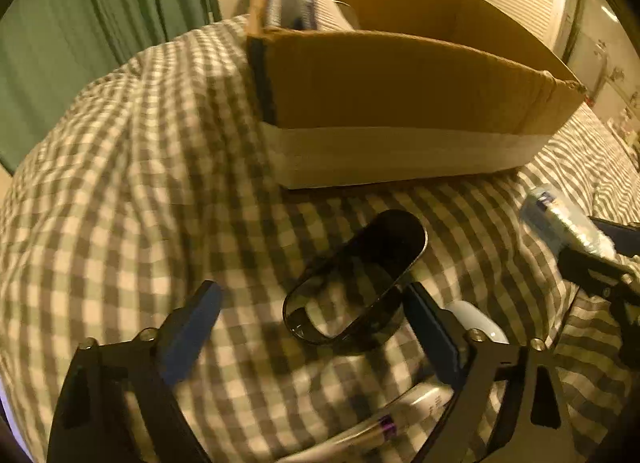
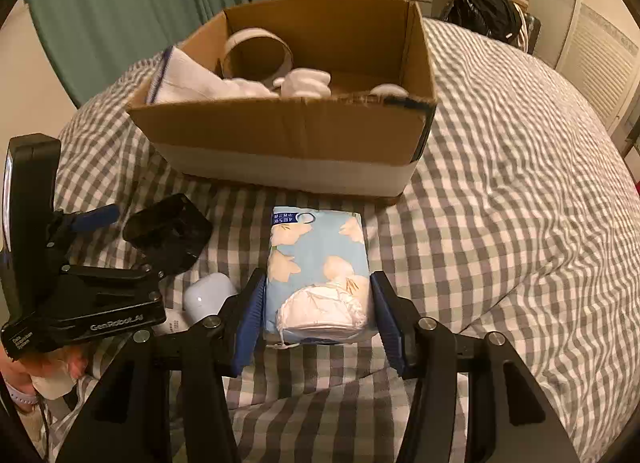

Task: Organize objects
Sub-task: 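Grasp the black phone stand with the left tool while the right tool holds the tissue pack, then place the phone stand and tissue pack into the box and open both tools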

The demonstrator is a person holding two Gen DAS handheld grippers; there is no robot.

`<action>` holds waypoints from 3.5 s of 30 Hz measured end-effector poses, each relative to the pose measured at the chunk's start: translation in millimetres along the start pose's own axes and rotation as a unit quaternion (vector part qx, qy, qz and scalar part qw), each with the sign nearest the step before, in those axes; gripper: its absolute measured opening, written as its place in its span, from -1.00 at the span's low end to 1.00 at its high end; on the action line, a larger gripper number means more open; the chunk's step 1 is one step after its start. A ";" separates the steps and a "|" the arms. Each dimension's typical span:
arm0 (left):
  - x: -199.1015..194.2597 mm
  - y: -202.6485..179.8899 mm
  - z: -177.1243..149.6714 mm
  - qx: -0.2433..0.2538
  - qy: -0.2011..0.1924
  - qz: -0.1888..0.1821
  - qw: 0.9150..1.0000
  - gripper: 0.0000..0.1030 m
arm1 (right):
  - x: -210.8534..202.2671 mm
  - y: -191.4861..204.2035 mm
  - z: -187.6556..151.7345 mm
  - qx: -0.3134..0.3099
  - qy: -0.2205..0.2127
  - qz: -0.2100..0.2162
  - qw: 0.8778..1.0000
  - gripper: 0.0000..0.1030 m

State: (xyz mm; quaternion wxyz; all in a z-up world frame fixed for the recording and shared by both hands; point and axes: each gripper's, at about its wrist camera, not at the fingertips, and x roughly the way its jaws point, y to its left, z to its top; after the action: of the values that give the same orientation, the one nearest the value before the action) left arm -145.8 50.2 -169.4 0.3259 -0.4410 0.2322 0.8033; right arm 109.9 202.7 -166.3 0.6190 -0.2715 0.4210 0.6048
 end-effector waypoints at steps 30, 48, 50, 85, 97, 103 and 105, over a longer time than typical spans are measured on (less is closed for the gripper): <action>-99.2 8.9 3.0 -0.010 -0.034 -0.032 0.999 0.14 | -60.0 28.6 -8.1 -0.028 -0.063 -0.025 0.997 -0.01; -195.3 -9.8 34.9 0.000 -0.129 -0.029 0.991 0.14 | -155.7 43.6 8.7 -0.047 -0.151 -0.036 0.987 -0.01; -197.0 -12.0 45.2 0.004 -0.136 -0.028 0.990 0.14 | -157.6 41.7 15.0 -0.047 -0.156 -0.038 0.986 -0.01; -19.0 -22.3 188.3 0.034 -0.107 -0.057 0.992 0.09 | -11.2 -61.1 179.9 0.045 -0.116 -0.022 0.992 -0.01; -5.2 -33.0 193.1 0.036 -0.094 -0.072 0.992 0.23 | -6.9 -78.1 185.2 0.077 -0.133 0.011 0.988 0.25; -46.1 -24.1 189.0 0.022 -0.118 -0.071 0.990 0.68 | -37.4 -74.7 193.8 0.078 -0.152 0.002 0.985 0.43; -69.7 -19.2 186.2 0.017 -0.131 -0.061 0.989 0.77 | -57.3 -69.3 194.3 0.071 -0.163 -0.005 0.984 0.51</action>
State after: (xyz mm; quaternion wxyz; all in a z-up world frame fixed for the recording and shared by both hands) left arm -207.8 164.0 -17.4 0.4095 -0.3398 0.1742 0.8285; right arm 220.0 328.7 -32.8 0.6998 -0.1265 0.3547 0.6070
